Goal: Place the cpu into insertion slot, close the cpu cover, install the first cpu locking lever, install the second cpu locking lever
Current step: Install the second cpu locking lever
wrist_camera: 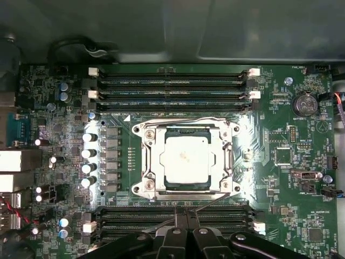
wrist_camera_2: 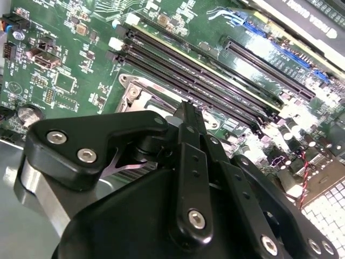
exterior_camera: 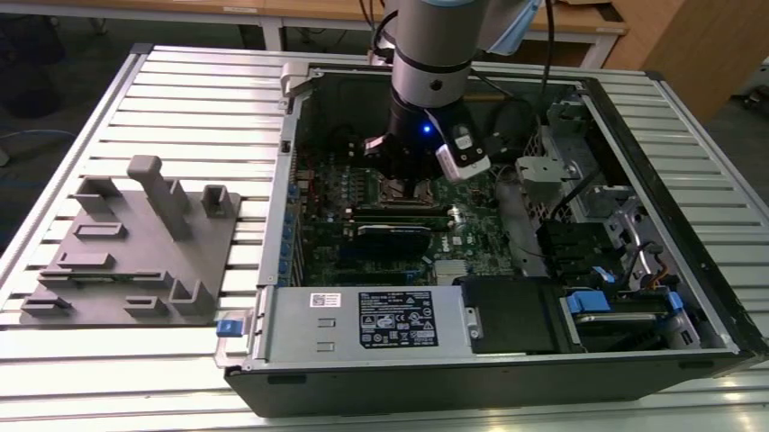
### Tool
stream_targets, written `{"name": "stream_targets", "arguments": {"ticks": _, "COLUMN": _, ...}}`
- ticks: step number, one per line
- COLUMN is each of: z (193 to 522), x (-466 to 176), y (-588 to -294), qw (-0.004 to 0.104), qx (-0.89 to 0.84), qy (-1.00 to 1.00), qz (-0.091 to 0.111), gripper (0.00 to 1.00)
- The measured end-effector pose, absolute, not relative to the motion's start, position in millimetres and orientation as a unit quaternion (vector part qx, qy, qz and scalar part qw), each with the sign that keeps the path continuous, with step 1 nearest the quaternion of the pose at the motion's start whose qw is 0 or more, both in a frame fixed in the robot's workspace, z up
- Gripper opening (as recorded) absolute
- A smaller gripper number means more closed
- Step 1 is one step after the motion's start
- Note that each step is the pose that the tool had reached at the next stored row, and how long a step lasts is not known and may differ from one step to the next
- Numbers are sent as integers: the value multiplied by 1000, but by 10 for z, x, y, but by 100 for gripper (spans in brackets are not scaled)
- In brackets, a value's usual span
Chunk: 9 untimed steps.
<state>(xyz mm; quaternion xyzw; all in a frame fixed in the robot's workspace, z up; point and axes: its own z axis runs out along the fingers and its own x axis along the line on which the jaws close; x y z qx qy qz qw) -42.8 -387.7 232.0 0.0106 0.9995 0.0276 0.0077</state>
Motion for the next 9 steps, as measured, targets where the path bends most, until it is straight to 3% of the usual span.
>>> {"name": "stream_targets", "arguments": {"ticks": 9, "z": 2311, "x": -470, "y": -3877, "qw": 8, "qx": 11, "qy": 1000, "qz": 27, "gripper": 10}}
